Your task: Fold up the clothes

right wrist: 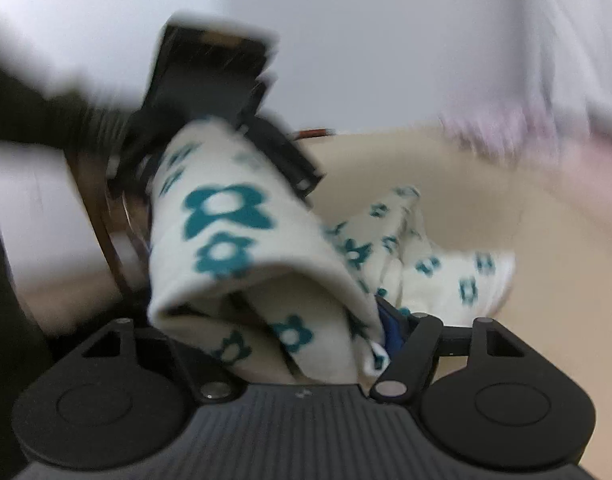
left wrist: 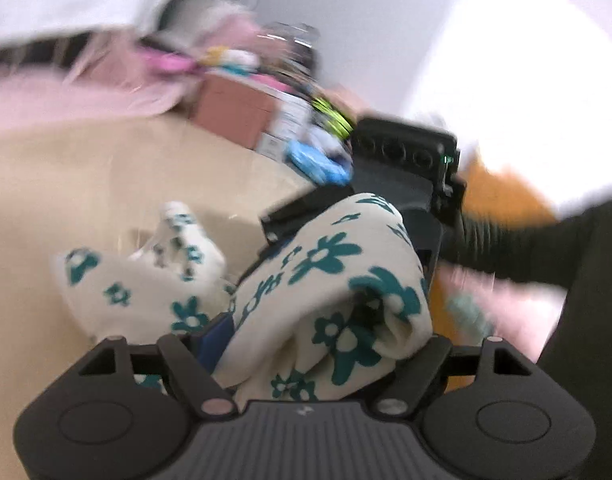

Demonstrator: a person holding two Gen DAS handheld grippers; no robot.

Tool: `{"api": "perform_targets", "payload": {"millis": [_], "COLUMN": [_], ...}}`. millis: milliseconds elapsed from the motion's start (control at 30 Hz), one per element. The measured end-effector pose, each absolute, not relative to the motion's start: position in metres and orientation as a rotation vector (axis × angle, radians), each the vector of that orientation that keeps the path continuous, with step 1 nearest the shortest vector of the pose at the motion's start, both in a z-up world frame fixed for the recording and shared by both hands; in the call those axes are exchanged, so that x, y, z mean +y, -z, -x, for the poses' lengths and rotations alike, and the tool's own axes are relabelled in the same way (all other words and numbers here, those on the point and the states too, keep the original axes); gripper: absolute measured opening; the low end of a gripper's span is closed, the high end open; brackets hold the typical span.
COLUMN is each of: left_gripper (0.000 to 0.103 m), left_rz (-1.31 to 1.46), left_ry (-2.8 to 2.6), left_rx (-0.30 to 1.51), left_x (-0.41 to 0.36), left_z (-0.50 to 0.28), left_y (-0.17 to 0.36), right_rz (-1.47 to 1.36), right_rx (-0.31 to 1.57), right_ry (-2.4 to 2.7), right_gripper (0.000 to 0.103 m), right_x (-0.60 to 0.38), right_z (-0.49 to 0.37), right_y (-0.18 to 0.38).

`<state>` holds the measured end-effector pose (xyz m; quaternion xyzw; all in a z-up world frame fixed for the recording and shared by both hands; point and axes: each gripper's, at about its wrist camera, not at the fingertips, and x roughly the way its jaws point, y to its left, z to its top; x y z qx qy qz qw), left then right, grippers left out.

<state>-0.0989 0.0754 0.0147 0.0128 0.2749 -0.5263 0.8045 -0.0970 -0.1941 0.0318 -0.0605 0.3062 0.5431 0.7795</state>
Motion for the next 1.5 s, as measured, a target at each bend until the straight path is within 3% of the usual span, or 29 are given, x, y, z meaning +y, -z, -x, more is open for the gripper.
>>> {"api": "perform_targets", "payload": {"millis": [100,233,333,433,533,767,867,933,967,1000,1133,1233,1300,1367,1400,1500], "left_gripper": [0.088,0.088,0.086,0.086,0.08,0.082,0.081,0.067,0.066,0.062,0.061,0.067,0.065,0.071,0.072,0.07], "left_rz": [0.15,0.382,0.555,0.708,0.625,0.572,0.643,0.641,0.634,0.609,0.524,0.504,0.487,0.439,0.418,0.414], "left_ry": [1.047,0.93,0.835,0.737,0.68,0.559,0.533,0.518,0.509,0.508,0.516,0.531,0.505,0.486,0.478,0.458], "left_rx": [0.64,0.701,0.742,0.776,0.764,0.71,0.754,0.777,0.784,0.783,0.774,0.778,0.738,0.669,0.64,0.647], "left_x": [0.089,0.107,0.121,0.133,0.117,0.102,0.103,0.101,0.099,0.097,0.091,0.091,0.095,0.096,0.097,0.084], "left_z": [0.081,0.058,0.04,0.023,0.02,0.009,-0.004,-0.006,-0.007,-0.004,0.006,0.005,0.009,0.017,0.02,0.013], "left_y": [-0.015,-0.014,-0.014,-0.014,-0.021,-0.031,-0.021,-0.015,-0.013,-0.012,-0.008,-0.011,-0.021,-0.034,-0.04,-0.044], "right_rz": [-0.163,-0.415,-0.67,-0.657,-0.6,-0.467,-0.561,-0.596,-0.58,-0.548,-0.383,-0.326,-0.307,-0.35,-0.375,-0.446], "right_rx": [0.86,0.954,1.016,0.944,0.882,0.68,0.643,0.645,0.656,0.661,0.633,0.589,0.568,0.575,0.574,0.636], "right_ry": [-1.114,-1.035,-0.939,-0.842,-0.749,-0.551,-0.518,-0.491,-0.489,-0.49,-0.462,-0.439,-0.429,-0.424,-0.416,-0.391], "right_gripper": [0.071,0.063,0.063,0.063,0.064,0.089,0.088,0.078,0.052,0.034,0.029,0.03,0.048,0.063,0.066,0.067], "right_x": [-0.206,-0.216,-0.232,-0.239,-0.239,-0.246,-0.249,-0.248,-0.238,-0.23,-0.2,-0.192,-0.192,-0.201,-0.206,-0.212], "right_z": [0.062,0.042,0.029,0.039,0.056,0.081,0.067,0.057,0.051,0.052,0.073,0.087,0.094,0.092,0.09,0.076], "right_y": [-0.032,-0.02,-0.007,-0.013,-0.022,-0.045,-0.044,-0.04,-0.036,-0.033,-0.026,-0.027,-0.029,-0.038,-0.041,-0.039]}}
